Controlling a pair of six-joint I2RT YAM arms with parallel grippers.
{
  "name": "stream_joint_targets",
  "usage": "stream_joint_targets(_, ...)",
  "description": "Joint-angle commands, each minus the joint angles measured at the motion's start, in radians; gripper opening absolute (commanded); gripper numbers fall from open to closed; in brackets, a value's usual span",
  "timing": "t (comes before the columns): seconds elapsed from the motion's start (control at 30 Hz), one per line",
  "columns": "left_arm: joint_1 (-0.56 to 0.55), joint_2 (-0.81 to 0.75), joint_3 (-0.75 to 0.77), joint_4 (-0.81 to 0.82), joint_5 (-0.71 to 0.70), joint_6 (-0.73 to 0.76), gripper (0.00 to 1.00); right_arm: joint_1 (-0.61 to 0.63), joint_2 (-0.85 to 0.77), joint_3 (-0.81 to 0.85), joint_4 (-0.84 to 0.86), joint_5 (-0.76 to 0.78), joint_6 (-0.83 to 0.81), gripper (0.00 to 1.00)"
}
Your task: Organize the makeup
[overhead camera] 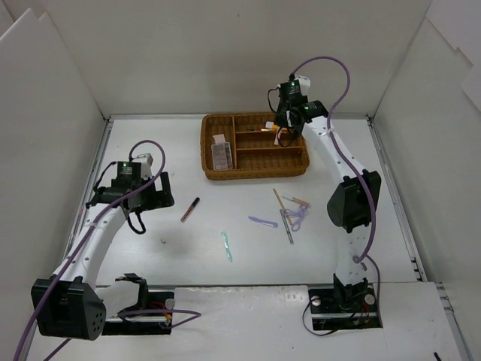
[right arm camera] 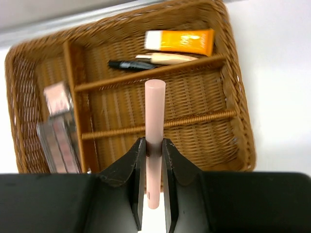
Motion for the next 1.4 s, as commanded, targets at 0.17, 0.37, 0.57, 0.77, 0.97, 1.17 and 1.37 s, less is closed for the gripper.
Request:
stream_joint_targets(0.17, 0.005, -0.001, 0.028, 0.033, -0.016, 0.006, 0.99, -0.01, 0.034, -0.004, 0.056, 0.216, 0.607, 0.0)
stream_joint_targets(0.37, 0.005, -0.001, 0.027, 0.031, -0.015, 0.006, 0.99, -0.011, 0.083, -0.028, 0.056, 0.25, 0.839, 0.0)
stream_joint_targets(0.57, 0.005, -0.001, 0.027, 0.031, -0.013, 0.006, 0.99, -0.014, 0.155, -0.047, 0.057, 0.186, 1.018, 0.02)
stream_joint_targets(0.77, 0.005, -0.005, 0.025, 0.03, -0.016, 0.006, 0.99, -0.014, 0.193, -0.05, 0.06, 0.192, 1.113, 0.09)
stream_joint_targets(0.97, 0.005, -0.007, 0.022, 0.027, -0.019, 0.006, 0.99, -0.02, 0.212, -0.045, 0.066, 0.183, 1.156, 0.21)
stream_joint_targets(1.17, 0.005, -0.01, 0.022, 0.024, -0.022, 0.006, 0.99, -0.039, 0.227, -0.051, 0.08, 0.141, 1.179, 0.26)
stream_joint_targets(1.37, 0.005, -0.012, 0.021, 0.025, -0.022, 0.005, 0.99, -0.039, 0.189, -0.024, 0.102, 0.106, 0.901, 0.37)
